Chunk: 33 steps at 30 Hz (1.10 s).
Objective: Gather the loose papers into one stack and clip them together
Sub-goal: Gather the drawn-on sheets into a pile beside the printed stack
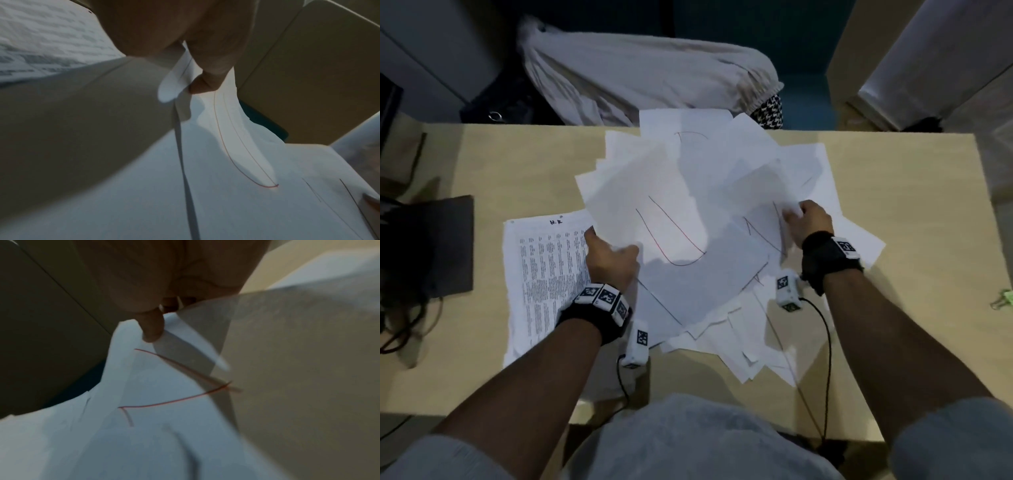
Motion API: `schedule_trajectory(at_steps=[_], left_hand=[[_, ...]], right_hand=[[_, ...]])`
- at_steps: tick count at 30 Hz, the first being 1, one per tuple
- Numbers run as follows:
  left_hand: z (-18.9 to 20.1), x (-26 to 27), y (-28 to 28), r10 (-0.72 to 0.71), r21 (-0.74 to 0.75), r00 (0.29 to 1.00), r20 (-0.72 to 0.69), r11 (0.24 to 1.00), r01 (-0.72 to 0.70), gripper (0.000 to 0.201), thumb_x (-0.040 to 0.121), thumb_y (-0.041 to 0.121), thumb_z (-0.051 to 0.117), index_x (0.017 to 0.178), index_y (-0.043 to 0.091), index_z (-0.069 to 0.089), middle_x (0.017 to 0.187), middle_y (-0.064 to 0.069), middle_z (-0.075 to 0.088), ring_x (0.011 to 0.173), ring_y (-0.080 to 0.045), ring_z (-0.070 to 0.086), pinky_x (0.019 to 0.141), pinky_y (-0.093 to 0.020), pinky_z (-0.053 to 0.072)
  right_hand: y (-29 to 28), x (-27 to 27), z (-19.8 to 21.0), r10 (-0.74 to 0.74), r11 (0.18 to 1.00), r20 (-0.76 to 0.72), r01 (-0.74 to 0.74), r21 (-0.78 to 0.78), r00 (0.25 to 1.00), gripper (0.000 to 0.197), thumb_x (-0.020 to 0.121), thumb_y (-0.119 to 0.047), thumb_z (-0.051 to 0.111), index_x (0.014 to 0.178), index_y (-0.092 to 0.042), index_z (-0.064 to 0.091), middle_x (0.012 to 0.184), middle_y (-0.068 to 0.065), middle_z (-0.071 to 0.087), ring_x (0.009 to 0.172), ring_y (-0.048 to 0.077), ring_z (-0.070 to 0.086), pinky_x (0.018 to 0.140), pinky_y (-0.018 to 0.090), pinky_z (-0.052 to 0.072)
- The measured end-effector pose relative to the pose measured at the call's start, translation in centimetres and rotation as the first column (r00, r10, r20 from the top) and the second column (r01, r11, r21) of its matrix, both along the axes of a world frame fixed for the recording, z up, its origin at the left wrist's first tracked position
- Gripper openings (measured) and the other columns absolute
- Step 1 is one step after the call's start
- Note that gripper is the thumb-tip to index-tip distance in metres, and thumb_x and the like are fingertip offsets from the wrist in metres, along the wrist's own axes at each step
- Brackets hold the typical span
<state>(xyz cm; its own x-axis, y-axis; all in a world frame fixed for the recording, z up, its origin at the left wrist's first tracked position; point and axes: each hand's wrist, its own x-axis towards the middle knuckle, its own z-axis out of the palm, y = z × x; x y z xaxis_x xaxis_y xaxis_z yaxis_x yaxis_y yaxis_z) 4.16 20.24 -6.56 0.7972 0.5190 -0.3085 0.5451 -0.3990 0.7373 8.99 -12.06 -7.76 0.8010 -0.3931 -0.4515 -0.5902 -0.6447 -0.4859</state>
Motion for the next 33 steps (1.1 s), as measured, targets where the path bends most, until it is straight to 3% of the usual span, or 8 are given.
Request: schedule_trajectory(at_steps=[3,6,10,16,22,25,28,33], left_hand=[[-0.1,-0.1,0.6,-0.009,0.003,0.999,-0.031,1.000,0.010,0.063,0.077,0.008,0.074,0.130,0.003,0.040,0.097,-0.004,0.051,0.089,-0.019,0.052,0.078,-0.020,0.038],[-1.0,-0.6,0.5,-0.028,-0.027,0.997,-0.067,0.999,0.026,0.059,0.078,0.007,0.073,0.127,0.003,0.041,0.100,-0.011,0.057,0.091,-0.024,0.056,0.076,-0.025,0.040],[-1.7,-0.8,0.3,-0.049,-0.025,0.994,-0.093,0.999,0.047,0.060,0.078,0.006,0.070,0.130,0.005,0.040,0.111,-0.016,0.063,0.096,-0.028,0.060,0.078,-0.026,0.043],[-1.9,-0.6,0.4,-0.083,-0.015,0.988,-0.129,0.997,0.082,0.053,0.078,0.003,0.065,0.126,0.005,0.042,0.110,-0.016,0.064,0.099,-0.031,0.062,0.077,-0.026,0.042],[-2.1,-0.4,0.4,-0.090,-0.007,0.984,-0.152,0.996,0.090,0.055,0.078,0.005,0.063,0.129,0.007,0.041,0.113,-0.016,0.063,0.102,-0.031,0.061,0.081,-0.026,0.042],[-2.3,-0.2,0.7,-0.101,0.009,0.977,-0.185,0.994,0.104,0.055,0.079,0.007,0.062,0.129,0.008,0.039,0.113,-0.017,0.062,0.103,-0.034,0.061,0.086,-0.034,0.046],[-2.5,-0.2,1.1,-0.119,-0.006,0.972,-0.202,0.993,0.121,0.056,0.080,0.005,0.060,0.131,0.008,0.038,0.114,-0.018,0.061,0.105,-0.035,0.060,0.086,-0.033,0.045],[-2.6,-0.3,1.2,-0.132,-0.016,0.969,-0.207,0.991,0.132,0.062,0.080,0.005,0.059,0.138,0.011,0.035,0.121,-0.015,0.060,0.109,-0.032,0.058,0.090,-0.030,0.043]], right_hand=[[2.5,1.7,-0.4,-0.020,1.000,-0.092,0.019,-0.020,0.996,0.047,0.087,-0.033,0.060,0.121,0.000,0.053,0.130,0.021,0.046,0.094,0.034,0.055,0.076,0.030,0.041],[3.8,2.4,-0.6,-0.112,0.993,-0.135,0.117,0.029,0.984,0.068,0.080,-0.030,0.071,0.131,-0.002,0.037,0.135,0.018,0.042,0.112,0.034,0.053,0.090,0.036,0.046],[4.6,2.4,-0.5,-0.018,0.999,-0.214,0.007,-0.049,0.977,0.048,0.072,-0.036,0.071,0.112,-0.013,0.059,0.120,0.014,0.061,0.110,0.033,0.056,0.091,0.037,0.048],[7.2,0.2,-1.0,-0.049,0.991,-0.235,0.018,-0.134,0.971,0.079,0.070,-0.020,0.073,0.135,-0.021,0.030,0.153,0.013,0.001,0.140,0.032,0.014,0.106,0.050,0.034],[8.8,-0.3,-0.6,0.032,0.989,-0.075,-0.042,-0.142,0.997,0.079,0.080,-0.005,0.063,0.145,-0.009,0.018,0.137,0.016,0.037,0.125,0.035,0.040,0.098,0.042,0.042],[10.1,-0.3,-0.5,0.180,0.976,-0.096,-0.190,-0.107,0.979,0.061,0.083,-0.007,0.062,0.137,-0.008,0.034,0.133,0.013,0.045,0.121,0.033,0.049,0.095,0.039,0.044],[10.6,-0.4,-0.7,0.352,0.917,-0.130,-0.370,-0.148,0.927,0.024,0.086,-0.013,0.056,0.110,-0.010,0.056,0.112,0.010,0.060,0.105,0.032,0.060,0.081,0.036,0.046],[7.1,0.6,-1.3,0.343,0.883,-0.071,-0.347,-0.316,0.937,0.034,0.086,-0.033,0.057,0.110,-0.010,0.062,0.123,0.014,0.047,0.116,0.035,0.045,0.089,0.043,0.044]])
